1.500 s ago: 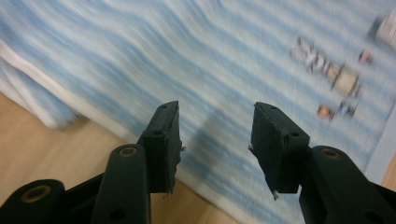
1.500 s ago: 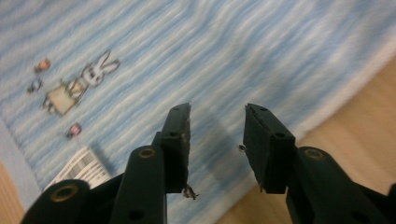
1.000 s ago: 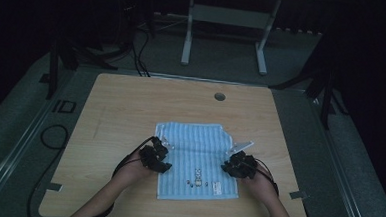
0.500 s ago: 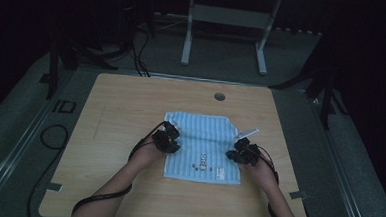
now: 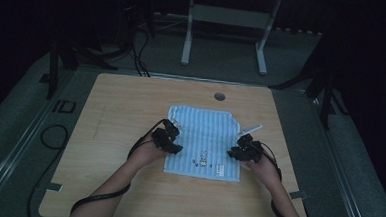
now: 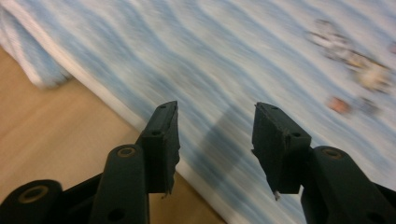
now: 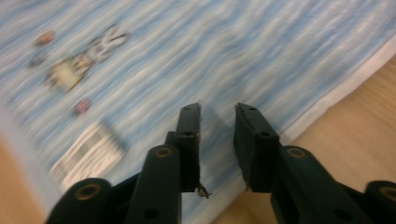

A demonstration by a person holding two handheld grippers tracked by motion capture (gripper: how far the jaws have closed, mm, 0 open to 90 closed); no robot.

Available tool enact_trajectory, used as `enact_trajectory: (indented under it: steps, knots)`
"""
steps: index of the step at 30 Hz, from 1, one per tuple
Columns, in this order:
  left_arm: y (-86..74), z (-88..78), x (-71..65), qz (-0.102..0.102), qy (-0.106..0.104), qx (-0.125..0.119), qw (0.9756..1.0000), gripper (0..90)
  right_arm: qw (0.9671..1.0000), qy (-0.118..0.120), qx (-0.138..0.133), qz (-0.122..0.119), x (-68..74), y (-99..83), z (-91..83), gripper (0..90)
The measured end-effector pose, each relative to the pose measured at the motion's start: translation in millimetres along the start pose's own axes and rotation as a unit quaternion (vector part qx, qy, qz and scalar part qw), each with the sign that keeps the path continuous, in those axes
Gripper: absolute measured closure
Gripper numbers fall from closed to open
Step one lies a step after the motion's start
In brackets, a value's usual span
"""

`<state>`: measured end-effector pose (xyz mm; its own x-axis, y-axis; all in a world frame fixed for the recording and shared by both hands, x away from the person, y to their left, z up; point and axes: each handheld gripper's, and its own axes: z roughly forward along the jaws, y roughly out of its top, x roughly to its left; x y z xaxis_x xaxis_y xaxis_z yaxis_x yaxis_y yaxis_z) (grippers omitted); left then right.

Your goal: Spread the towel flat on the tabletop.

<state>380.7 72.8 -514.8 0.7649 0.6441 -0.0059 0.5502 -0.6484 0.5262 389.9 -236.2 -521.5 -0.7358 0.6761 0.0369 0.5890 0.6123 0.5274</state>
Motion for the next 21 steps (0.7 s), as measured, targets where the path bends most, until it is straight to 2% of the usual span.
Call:
enact_trajectory:
  steps: [3,6,8,11,13,15,17,18,20,21]
  knots:
    - [-16.7,-16.0,-16.9,0.02,-0.012,-0.003,0.9997,47.1,0.9997,0.013,-0.013,-0.017,14.0,-10.5,-16.2,64.0]
    - [-29.4,-22.1,-27.9,0.032,-0.025,-0.004,0.9991,47.1,0.9984,0.035,-0.026,-0.034,33.5,-25.3,-29.4,60.6]
    - [-35.9,-22.6,-34.0,0.041,-0.04,0.003,0.9984,47.1,0.9976,0.04,-0.024,-0.05,45.5,-35.4,-31.9,59.1]
    - [-43.5,-18.3,-42.1,0.056,-0.05,0.02,0.997,47.1,0.9968,0.044,-0.01,-0.066,58.4,-47.3,-28.5,58.4]
    - [-46.8,-13.2,-45.8,0.07,-0.044,0.04,0.9958,47.1,0.9963,0.034,0.004,-0.079,63.4,-52.4,-24.2,58.7]
    - [-47.3,-9.8,-46.6,0.074,-0.037,0.044,0.9956,47.1,0.9958,0.025,0.011,-0.087,65.2,-55.2,-20.2,59.8]
    - [-44.9,-7.8,-46.7,0.073,-0.034,0.04,0.9959,47.2,0.996,0.019,0.01,-0.087,64.6,-54.8,-19.9,64.0]
    - [-43.6,-6.9,-46.4,0.075,-0.031,0.039,0.9959,48.3,0.9958,0.008,0.011,-0.09,63.4,-53.8,-19.3,65.4]
    - [-39.4,-3.7,-43.9,0.066,-0.028,0.033,0.9969,49.0,0.9957,-0.004,0.01,-0.092,61.1,-52.3,-18.1,70.6]
    - [-36.8,-2.3,-42.0,0.063,-0.025,0.031,0.9973,52.9,0.9956,-0.009,0.009,-0.093,59.8,-51.5,-17.4,72.7]
